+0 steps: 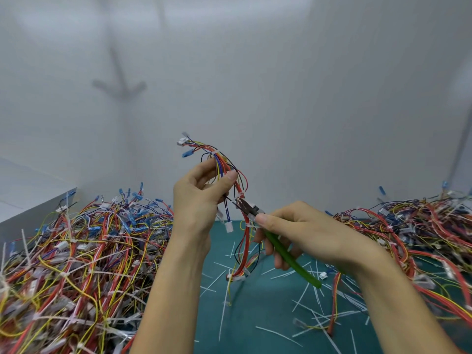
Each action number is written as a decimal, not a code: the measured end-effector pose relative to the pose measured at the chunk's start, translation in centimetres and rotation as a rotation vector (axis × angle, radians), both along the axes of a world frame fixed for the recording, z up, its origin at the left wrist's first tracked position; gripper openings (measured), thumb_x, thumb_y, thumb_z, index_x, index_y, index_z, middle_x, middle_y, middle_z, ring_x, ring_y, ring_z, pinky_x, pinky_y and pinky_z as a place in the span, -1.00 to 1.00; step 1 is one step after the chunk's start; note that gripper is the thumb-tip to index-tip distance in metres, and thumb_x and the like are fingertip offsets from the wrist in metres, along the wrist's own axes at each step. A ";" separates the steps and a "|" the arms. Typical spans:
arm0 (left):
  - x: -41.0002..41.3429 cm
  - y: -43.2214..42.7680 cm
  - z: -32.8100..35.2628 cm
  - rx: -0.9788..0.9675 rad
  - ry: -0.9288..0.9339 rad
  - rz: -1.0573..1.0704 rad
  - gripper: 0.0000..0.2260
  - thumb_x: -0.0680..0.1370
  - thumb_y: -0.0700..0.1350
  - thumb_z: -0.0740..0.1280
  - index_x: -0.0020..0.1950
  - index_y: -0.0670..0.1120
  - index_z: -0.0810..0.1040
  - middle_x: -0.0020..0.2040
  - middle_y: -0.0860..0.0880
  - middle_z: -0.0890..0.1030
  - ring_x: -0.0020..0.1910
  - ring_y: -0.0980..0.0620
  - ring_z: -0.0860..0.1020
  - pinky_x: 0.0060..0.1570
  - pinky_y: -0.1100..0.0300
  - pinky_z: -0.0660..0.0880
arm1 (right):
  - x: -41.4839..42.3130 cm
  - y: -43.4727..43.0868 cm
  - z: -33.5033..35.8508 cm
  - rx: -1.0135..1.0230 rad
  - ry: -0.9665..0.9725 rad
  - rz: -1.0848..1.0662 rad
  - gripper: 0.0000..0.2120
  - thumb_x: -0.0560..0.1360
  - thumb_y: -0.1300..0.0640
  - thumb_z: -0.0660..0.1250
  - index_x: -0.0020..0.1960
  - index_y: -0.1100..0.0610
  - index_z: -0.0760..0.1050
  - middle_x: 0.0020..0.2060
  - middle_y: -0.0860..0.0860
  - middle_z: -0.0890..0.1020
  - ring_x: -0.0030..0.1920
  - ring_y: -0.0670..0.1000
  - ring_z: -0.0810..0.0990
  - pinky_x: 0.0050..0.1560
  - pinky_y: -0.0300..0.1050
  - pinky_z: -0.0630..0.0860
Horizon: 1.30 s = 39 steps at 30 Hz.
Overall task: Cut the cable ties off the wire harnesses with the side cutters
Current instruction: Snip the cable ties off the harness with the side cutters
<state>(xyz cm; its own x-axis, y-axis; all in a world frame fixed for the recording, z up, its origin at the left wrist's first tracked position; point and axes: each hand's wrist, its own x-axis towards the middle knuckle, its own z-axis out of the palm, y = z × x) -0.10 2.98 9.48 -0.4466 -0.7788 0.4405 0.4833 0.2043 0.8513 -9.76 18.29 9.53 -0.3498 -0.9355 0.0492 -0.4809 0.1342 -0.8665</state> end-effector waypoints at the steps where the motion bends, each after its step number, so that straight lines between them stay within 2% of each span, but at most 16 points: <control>1: 0.0 0.0 0.0 -0.006 0.001 -0.008 -0.77 0.44 -0.26 0.49 0.05 -0.05 0.63 -0.18 0.09 0.71 -0.27 0.20 0.60 -0.29 0.36 0.52 | 0.1 0.0 0.0 -0.001 -0.015 0.005 -0.56 0.64 -0.10 0.19 -0.05 0.26 0.61 -0.31 0.05 0.63 -0.34 0.03 0.63 -0.29 -0.13 0.59; 10: 0.1 0.2 0.2 -0.018 0.011 -0.010 -0.76 0.43 -0.25 0.50 0.07 -0.07 0.63 -0.17 0.09 0.71 -0.25 0.15 0.56 -0.26 0.35 0.53 | 0.4 0.4 0.5 -0.012 -0.042 0.039 -0.55 0.64 -0.10 0.17 -0.02 0.28 0.60 -0.27 0.10 0.63 -0.29 0.05 0.63 -0.21 -0.08 0.62; 24: -0.1 0.5 0.2 -0.049 -0.019 -0.022 -0.77 0.43 -0.24 0.50 0.06 -0.07 0.64 -0.18 0.11 0.71 -0.28 0.18 0.55 -0.29 0.36 0.51 | 0.1 0.1 0.1 -0.039 0.012 -0.013 -0.56 0.64 -0.08 0.20 -0.09 0.28 0.60 -0.37 0.06 0.56 -0.39 0.01 0.57 -0.37 -0.18 0.53; 39: 0.0 0.7 0.2 -0.051 -0.045 -0.008 -0.74 0.45 -0.26 0.49 0.13 -0.15 0.63 -0.08 0.01 0.71 -0.24 0.14 0.57 -0.28 0.35 0.52 | -0.4 -0.1 -0.3 -0.042 0.147 -0.044 -0.56 0.64 -0.12 0.20 -0.17 0.20 0.58 -0.44 -0.01 0.56 -0.43 0.01 0.56 -0.37 -0.19 0.50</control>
